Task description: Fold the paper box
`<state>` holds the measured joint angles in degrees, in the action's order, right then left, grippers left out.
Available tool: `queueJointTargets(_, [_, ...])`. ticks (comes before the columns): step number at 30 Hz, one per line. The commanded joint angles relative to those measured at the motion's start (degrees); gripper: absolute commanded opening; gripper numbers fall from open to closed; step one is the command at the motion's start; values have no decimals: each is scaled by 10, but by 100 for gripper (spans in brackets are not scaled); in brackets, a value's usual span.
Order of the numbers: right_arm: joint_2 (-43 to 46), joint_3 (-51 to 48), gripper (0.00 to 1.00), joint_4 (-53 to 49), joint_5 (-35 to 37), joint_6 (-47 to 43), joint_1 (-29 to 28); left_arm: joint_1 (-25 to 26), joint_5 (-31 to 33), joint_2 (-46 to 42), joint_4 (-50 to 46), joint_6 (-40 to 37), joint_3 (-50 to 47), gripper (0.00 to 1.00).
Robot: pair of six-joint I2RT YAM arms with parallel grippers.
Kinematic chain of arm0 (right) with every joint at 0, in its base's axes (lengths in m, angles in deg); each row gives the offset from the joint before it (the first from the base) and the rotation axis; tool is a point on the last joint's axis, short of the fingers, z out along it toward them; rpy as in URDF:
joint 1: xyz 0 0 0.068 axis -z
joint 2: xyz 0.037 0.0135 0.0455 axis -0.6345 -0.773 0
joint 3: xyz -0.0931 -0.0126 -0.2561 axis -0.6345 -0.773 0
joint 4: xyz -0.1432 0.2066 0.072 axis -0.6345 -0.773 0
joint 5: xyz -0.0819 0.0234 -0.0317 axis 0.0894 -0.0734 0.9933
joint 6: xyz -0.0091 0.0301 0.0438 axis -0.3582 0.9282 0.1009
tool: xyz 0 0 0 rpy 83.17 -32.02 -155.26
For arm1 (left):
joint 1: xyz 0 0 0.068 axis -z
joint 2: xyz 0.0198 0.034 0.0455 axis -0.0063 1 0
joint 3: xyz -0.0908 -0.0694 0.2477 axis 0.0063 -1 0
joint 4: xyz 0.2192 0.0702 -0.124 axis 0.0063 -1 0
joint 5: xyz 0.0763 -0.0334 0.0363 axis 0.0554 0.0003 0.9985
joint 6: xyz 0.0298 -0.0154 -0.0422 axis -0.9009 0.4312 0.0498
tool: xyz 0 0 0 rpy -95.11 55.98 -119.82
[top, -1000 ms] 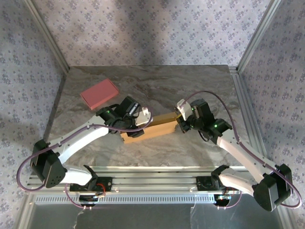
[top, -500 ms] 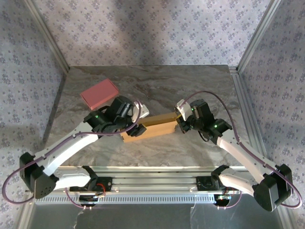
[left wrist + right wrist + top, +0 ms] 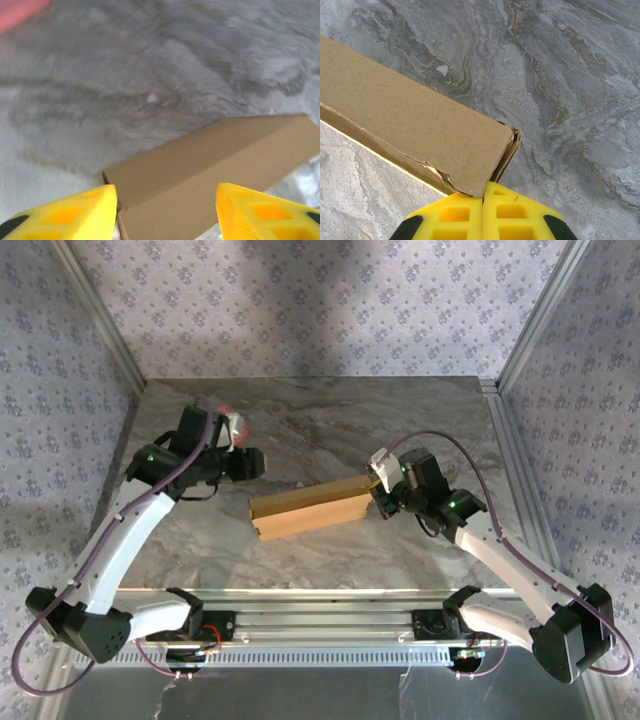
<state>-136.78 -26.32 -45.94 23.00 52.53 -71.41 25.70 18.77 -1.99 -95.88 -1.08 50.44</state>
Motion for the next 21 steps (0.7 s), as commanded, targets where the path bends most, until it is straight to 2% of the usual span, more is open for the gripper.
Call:
queueJointTargets(1, [-13,-6,0,-42,12,6,-4,-41,-55,-46,-73,184,-49,53])
queueJointTargets(5, [-13,-7,0,-41,12,8,-4,-51,-108,-97,-4,303,-130,54])
queueJointTargets(8, [-14,-7,0,-41,12,7,-3,-52,-124,-107,26,347,-164,56])
queueJointTargets(15, [-16,-5,0,-44,12,5,-4,-53,-143,-119,88,384,-225,54])
queueJointTargets(21, [-17,-5,0,-45,12,6,-4,-52,-144,-134,132,402,-278,47])
